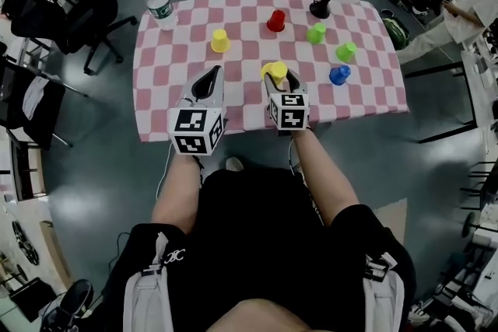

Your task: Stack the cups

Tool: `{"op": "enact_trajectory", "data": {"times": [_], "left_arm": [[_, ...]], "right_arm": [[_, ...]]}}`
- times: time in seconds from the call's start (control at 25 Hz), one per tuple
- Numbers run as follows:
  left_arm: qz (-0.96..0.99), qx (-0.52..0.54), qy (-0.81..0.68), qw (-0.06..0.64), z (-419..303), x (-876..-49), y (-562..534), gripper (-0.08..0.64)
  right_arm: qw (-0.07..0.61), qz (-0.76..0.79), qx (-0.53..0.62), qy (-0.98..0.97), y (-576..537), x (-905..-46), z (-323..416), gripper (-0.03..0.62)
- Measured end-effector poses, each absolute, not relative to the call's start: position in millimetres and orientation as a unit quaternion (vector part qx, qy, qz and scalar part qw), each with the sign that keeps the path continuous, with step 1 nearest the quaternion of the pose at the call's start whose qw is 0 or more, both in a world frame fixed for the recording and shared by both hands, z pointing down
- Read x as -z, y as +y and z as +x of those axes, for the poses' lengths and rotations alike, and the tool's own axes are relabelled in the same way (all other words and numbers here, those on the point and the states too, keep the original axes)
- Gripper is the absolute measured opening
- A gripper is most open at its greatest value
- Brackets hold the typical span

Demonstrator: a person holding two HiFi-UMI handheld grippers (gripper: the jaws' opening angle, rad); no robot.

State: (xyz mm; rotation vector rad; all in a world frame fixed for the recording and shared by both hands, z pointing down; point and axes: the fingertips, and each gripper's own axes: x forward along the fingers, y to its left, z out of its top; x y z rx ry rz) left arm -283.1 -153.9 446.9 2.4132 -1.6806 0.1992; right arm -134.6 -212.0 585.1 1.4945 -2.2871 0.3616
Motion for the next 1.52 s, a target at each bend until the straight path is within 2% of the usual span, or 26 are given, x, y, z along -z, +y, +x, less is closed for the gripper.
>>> {"op": "enact_trajectory", "data": {"times": [0.4, 0.84, 1.28, 1.44, 1.52], "left_arm": [[0.822, -0.083, -0.553, 0.108, -271, -464, -143, 0.015], [0.822, -0.096, -0.552, 0.105, -265, -468, -140, 0.015], [0.820, -0.093, -0.554, 0.108, -265, -464, -147, 0.015], [0.822, -0.089, -0.552, 0.106, -260, -461, -149, 0.015], [0.823, -0.088, -0.550, 0.105, -257, -461, -149, 0.015]], "right_arm": [[0.213, 0.528, -0.155, -0.807, -180, -629, -130, 0.236], [0.269, 0.523, -0.191, -0.786, -163, -703, -124, 0.237], [0.269, 0.506, -0.205, -0.794, -163, -709, -126, 0.243], [0.241, 0.505, -0.189, -0.807, -162, -692, -128, 0.304], [0.217, 0.510, -0.174, -0.814, -162, -673, -127, 0.310]]}}
